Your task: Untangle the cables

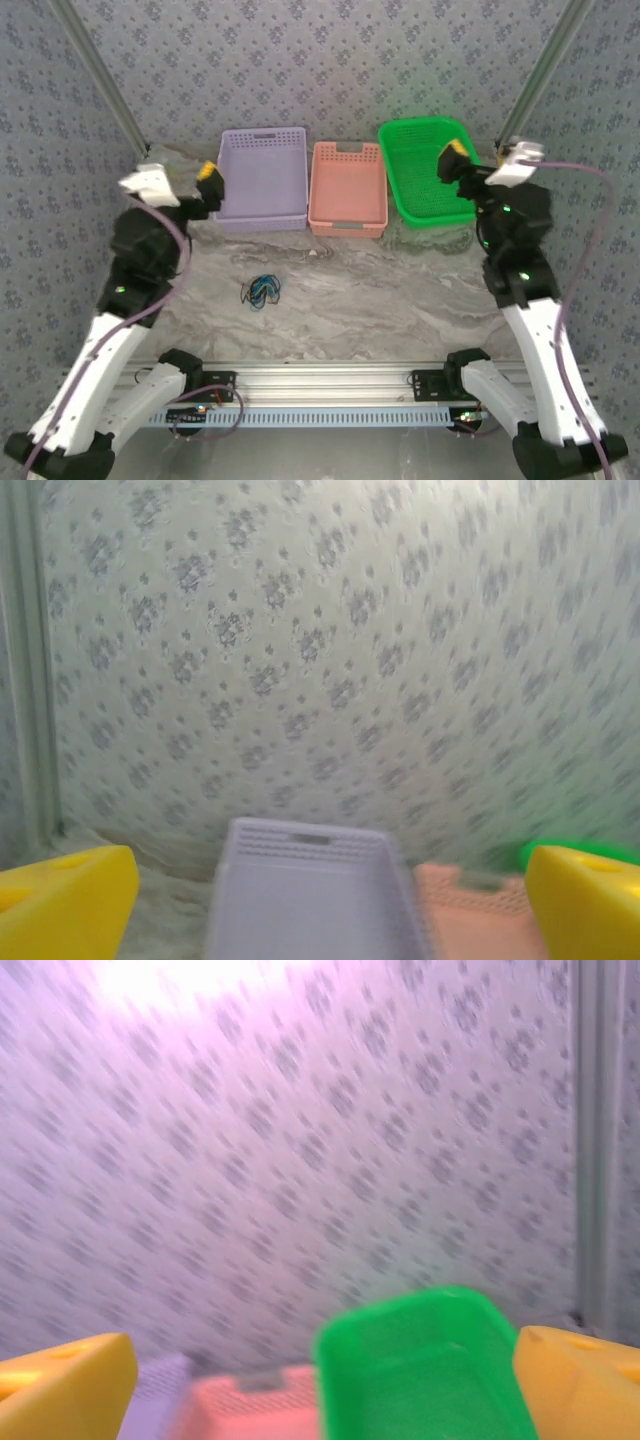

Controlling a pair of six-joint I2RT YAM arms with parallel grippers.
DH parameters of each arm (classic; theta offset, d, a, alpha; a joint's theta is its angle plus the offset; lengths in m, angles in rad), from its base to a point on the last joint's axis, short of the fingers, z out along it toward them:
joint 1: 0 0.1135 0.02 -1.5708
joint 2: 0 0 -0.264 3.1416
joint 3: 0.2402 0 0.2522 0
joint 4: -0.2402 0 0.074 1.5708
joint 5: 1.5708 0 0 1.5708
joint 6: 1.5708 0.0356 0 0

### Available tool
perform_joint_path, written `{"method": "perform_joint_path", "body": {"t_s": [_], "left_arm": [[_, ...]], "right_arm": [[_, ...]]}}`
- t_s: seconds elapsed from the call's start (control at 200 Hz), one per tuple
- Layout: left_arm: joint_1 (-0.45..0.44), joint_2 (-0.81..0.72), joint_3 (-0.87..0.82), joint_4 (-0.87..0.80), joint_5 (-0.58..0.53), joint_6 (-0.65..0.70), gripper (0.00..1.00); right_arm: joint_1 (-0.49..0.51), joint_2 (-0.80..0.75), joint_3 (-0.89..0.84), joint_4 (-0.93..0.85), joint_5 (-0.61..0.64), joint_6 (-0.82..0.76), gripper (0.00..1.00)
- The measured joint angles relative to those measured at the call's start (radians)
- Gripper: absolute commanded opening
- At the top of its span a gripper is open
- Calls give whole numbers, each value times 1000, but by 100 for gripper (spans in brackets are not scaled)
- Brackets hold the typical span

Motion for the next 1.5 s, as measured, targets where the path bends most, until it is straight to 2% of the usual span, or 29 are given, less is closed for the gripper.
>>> {"method": "perform_joint_path", "body": {"t_s": [0.05,0.085,0.115,0.17,0.275,0.42,0.54,0.65,0.764,1.009,1.289,1.499], "left_arm": [[9,-10,57,-96,17,-84,99],[14,-24,81,-177,38,-144,92],[14,-31,95,-248,59,-196,86],[12,-31,98,-365,102,-292,72],[-20,-32,-11,-522,199,-466,58],[-157,-59,-301,-599,264,-650,56],[-211,-49,-481,-558,319,-766,60],[-214,12,-552,-461,351,-875,68],[-214,40,-568,-381,343,-969,69],[-209,-2,-689,-210,276,-1204,72],[-188,13,-753,-132,239,-1353,77],[-187,146,-753,-27,247,-1404,74]], "right_arm": [[1,-34,23,-63,-78,76,97],[21,-43,24,-108,-111,113,93],[61,-44,20,-159,-122,144,85],[174,-41,-14,-246,-114,186,74],[431,-40,-135,-366,-74,276,72],[750,13,-282,-391,-13,366,67],[892,200,-310,-299,-19,402,62],[938,413,-308,-175,-47,407,63],[950,594,-306,-61,-72,399,64],[940,808,-265,151,-131,355,64],[925,931,-227,310,-180,358,59],[924,935,-240,379,-182,380,58]]}}
